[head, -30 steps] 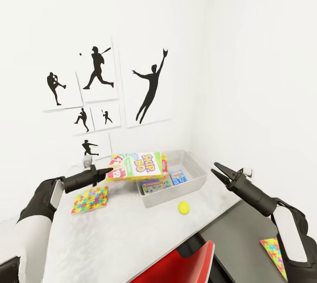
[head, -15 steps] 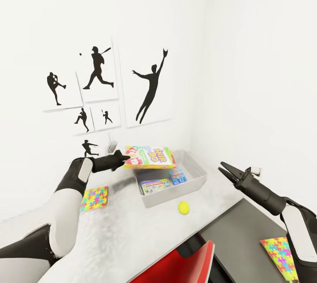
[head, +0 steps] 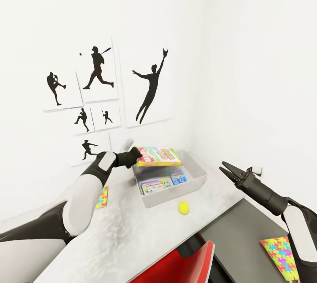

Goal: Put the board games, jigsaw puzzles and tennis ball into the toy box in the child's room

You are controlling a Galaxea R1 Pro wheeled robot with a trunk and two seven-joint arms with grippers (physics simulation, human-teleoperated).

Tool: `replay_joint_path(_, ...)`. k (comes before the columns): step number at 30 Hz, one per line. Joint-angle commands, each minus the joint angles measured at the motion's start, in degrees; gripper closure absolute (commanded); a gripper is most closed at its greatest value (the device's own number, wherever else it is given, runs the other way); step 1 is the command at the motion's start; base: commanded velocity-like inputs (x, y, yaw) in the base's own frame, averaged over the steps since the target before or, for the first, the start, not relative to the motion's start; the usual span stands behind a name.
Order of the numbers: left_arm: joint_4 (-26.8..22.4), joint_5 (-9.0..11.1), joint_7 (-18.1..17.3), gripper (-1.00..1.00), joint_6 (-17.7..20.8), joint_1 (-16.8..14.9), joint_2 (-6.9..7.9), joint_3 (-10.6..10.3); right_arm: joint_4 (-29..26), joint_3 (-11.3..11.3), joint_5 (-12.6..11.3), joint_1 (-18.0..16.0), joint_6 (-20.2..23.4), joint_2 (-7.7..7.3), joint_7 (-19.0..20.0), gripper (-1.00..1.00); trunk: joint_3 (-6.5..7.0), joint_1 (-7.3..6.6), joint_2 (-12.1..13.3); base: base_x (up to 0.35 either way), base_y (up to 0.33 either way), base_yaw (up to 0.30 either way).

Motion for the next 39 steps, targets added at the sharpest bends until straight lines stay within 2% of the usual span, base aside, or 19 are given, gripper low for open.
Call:
replay_joint_path(1, 0.0, -0.3, 0.3, 1.0, 0.1, -0.3, -0.31, 0.4, 0.0, -0.1, 0.0, 0.0, 0.3, 0.0, 0.1, -1.0, -0.06, 0.03, -0.1, 0.0, 0.0, 0.0)
replay_joint_path(6, 0.1, -0.2, 0.9, 1.0, -0.3, -0.8, -0.73, 0.4, -0.2, -0.7, -0.1, 0.0, 0.4, -0.01, 0.2, -1.0, -0.06, 0.03, -0.1, 0.0, 0.0, 0.0)
replay_joint_path(15, 0.1, -0.3, 1.0, 1.0, -0.2, -0.9, -0.87, 0.4, -0.8, -3.5, 0.0, 1.4, 0.7, 0.0, 1.1, -1.0, -0.29, 0.03, -0.1, 0.0, 0.0, 0.0)
replay_joint_path(20, 0.1, -0.3, 1.0, 1.0, -0.2, -0.9, -0.83, 0.4, -1.4, -3.7, 0.0, 1.6, 0.8, 0.06, 1.2, -1.0, -0.72, 0.03, -0.1, 0.0, 0.0, 0.0)
replay_joint_path(23, 0.1, -0.3, 0.9, 1.0, -0.1, -0.9, -0.82, 0.4, -3.2, -3.6, -0.2, 1.6, 2.2, 0.07, 1.3, -1.0, -0.99, 0.03, -0.1, 0.0, 0.0, 0.0)
replay_joint_path(26, 0.0, -0.3, 0.7, 1.0, 0.0, -0.9, -0.85, 0.4, -5.1, -3.6, -0.5, 1.8, 5.7, 0.36, 1.8, -1.0, -1.27, 0.03, -0.1, 0.0, 0.0, 0.0)
replay_joint_path(28, 0.0, -0.3, 0.6, 1.0, 0.0, -0.9, -0.88, 0.2, -6.0, -3.6, -0.7, 2.1, 8.1, 0.42, 4.0, -1.0, -1.46, 0.03, -0.1, 0.0, 0.0, 0.0)
replay_joint_path(29, 0.0, -0.3, 0.6, 1.0, -0.1, -0.9, -0.88, 0.2, -6.1, -3.6, -0.7, 2.2, 8.5, 0.37, 4.8, -1.0, -1.55, 0.03, -0.1, 0.0, 0.0, 0.0)
replay_joint_path(32, -0.1, -0.3, 0.4, 1.0, -0.1, -0.9, -0.89, 0.0, -6.5, -3.7, -0.4, 2.3, 9.5, 0.17, 10.8, -1.0, -1.83, 0.03, -0.1, 0.0, 0.0, 0.0)
replay_joint_path(34, -0.2, -0.3, 0.2, 1.0, -0.1, -0.9, -0.89, -0.1, -6.5, -3.7, -0.2, 2.3, 9.6, 0.13, 12.8, -1.0, -2.02, 0.03, -0.1, 0.0, 0.0, 0.0)
replay_joint_path(39, -0.3, -0.3, 0.1, 1.0, -0.1, -0.9, -1.11, -0.1, -6.4, -3.9, 0.1, 2.3, 9.7, 0.04, 14.7, -1.0, -2.48, 0.03, -0.1, 0.0, 0.0, 0.0)
